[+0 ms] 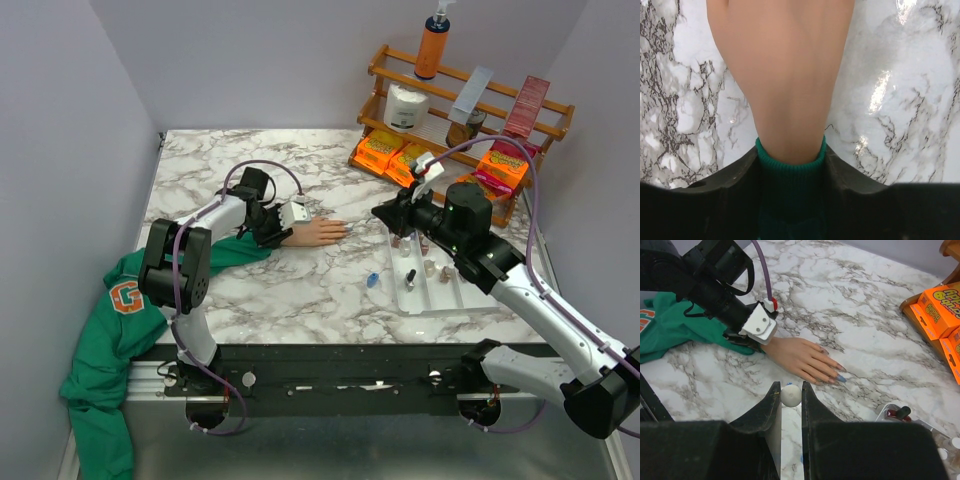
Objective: Paint the nails
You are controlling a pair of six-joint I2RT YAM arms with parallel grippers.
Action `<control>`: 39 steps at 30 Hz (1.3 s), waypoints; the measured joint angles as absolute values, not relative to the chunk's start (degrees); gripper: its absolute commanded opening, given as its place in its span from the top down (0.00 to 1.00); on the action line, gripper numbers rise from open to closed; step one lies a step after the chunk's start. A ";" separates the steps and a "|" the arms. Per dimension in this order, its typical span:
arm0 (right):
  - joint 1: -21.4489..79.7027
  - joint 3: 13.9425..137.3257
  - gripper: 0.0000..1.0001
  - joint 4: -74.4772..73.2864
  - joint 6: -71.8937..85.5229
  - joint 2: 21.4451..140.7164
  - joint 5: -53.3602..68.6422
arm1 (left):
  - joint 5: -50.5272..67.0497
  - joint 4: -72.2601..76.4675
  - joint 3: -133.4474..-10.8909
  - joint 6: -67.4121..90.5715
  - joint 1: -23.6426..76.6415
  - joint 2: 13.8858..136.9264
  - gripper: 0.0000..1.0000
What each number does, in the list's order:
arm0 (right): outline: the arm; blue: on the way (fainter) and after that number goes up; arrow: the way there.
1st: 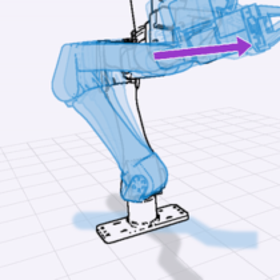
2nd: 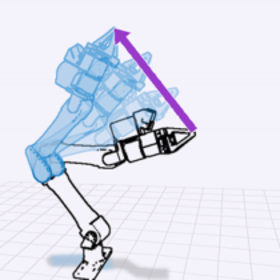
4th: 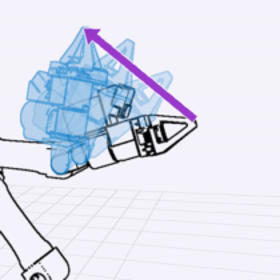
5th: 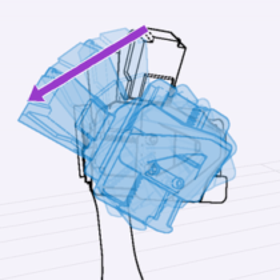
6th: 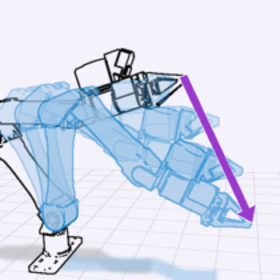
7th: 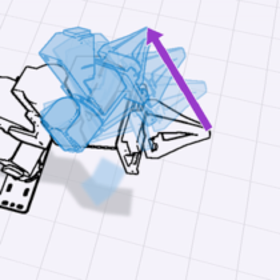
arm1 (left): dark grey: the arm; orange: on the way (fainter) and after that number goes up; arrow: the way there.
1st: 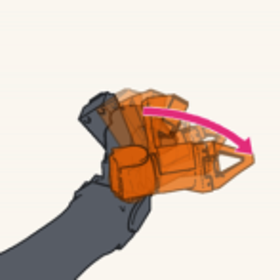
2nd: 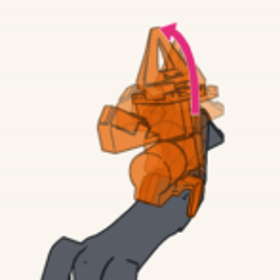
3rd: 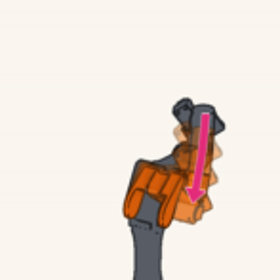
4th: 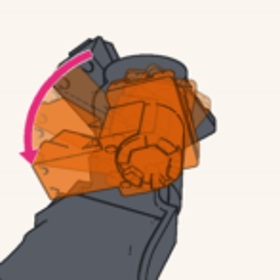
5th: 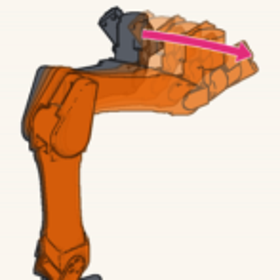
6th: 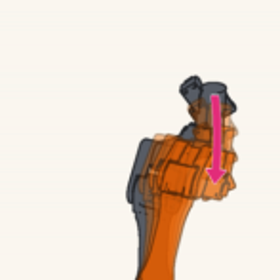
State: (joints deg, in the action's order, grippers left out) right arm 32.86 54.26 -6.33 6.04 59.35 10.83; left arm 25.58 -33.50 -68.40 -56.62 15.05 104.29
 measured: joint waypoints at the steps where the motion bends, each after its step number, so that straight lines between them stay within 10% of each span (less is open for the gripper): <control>1: 32.82 54.22 0.99 -6.28 6.52 59.35 10.83 | 25.56 -33.54 -68.40 -56.73 15.09 104.29 0.76; 4: 32.34 54.15 0.99 -6.04 8.29 59.37 10.83 | 25.78 -34.06 -68.47 -57.45 15.14 104.25 1.00; 39: 30.63 40.88 0.99 26.89 35.00 80.71 13.82 | 21.10 -5.41 -41.36 -50.00 15.51 81.38 1.00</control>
State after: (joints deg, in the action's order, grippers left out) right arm 30.63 40.88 26.89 35.00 80.71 13.82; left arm 21.10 -5.41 -41.36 -50.00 15.51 81.38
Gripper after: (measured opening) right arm 0.213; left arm 0.377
